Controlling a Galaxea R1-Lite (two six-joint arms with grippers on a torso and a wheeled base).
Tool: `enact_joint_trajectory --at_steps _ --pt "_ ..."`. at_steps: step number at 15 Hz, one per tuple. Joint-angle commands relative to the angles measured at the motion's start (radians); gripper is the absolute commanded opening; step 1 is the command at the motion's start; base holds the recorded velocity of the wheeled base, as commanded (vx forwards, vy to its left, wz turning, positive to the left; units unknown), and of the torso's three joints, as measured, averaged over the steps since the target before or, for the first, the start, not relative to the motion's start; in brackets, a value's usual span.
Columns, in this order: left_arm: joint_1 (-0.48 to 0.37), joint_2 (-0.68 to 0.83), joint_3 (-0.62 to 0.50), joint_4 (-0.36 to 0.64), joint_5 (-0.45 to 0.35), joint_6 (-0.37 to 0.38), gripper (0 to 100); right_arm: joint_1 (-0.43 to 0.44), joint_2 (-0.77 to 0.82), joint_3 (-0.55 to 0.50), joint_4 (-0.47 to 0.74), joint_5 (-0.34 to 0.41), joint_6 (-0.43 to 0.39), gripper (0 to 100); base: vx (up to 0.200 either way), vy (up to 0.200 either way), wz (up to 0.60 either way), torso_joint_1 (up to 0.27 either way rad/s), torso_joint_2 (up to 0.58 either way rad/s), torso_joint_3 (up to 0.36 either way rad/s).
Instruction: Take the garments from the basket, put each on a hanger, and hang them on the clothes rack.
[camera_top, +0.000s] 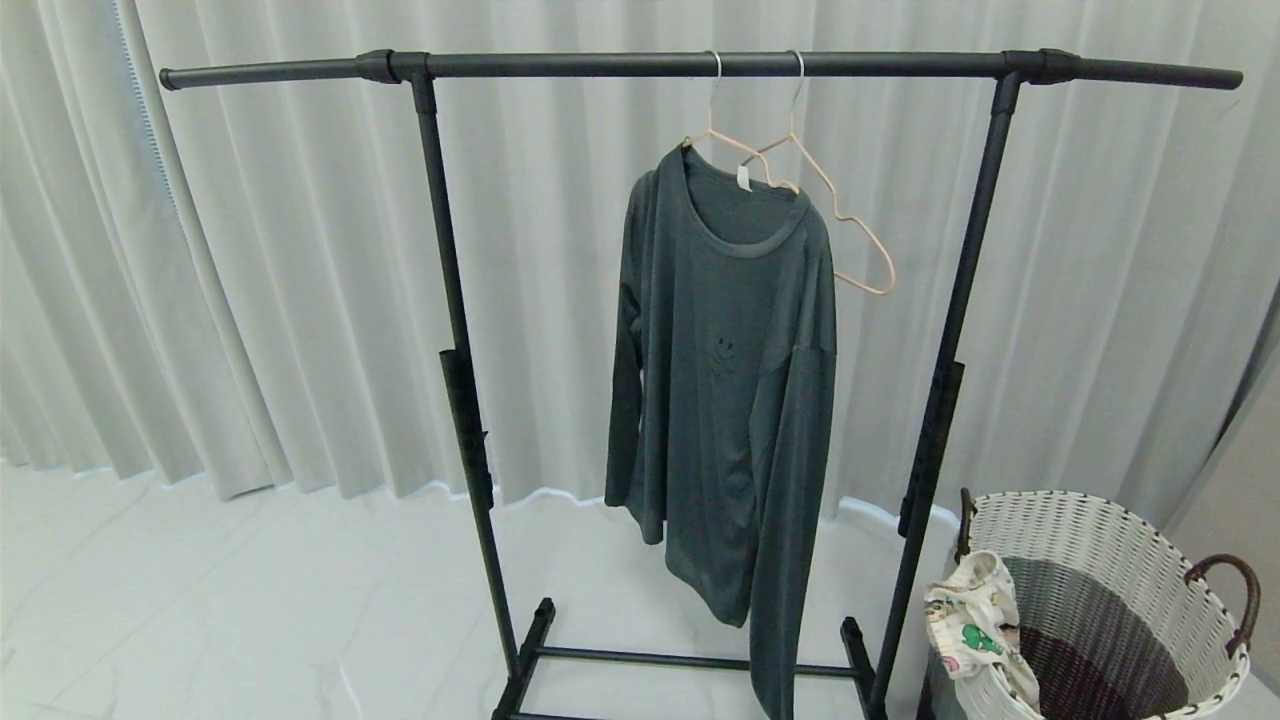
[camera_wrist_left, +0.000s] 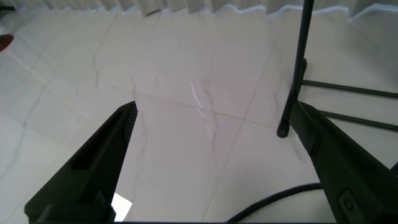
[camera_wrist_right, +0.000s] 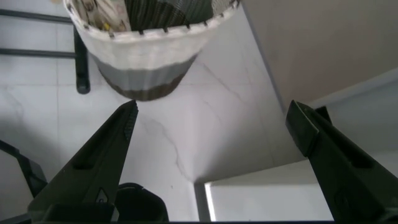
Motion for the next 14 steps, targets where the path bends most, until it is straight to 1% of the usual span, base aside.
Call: enact_joint_trajectory --at_steps 1,11,13,14 --pt "0.0 0.0 0.0 -0.001 0.001 0.0 100 0.0 0.002 0.0 0.0 0.0 0.0 100 0.2 0.0 0.0 0.002 0.0 0.002" --pt "-0.001 -0.001 0.001 -0.001 0.001 0.0 100 0.0 0.002 0.0 0.0 0.0 0.0 100 0.2 0.0 0.0 0.002 0.0 0.001" --pt "-0.003 -0.003 0.001 -0.001 0.0 0.0 100 -0.001 0.006 0.0 0.0 0.0 0.012 100 0.0 0.0 0.0 0.0 0.0 0.0" --pt "-0.003 -0.001 0.0 -0.001 0.0 0.0 100 0.0 0.016 0.0 0.002 0.001 0.05 100 0.0 0.0 0.0 0.0 0.0 0.0"
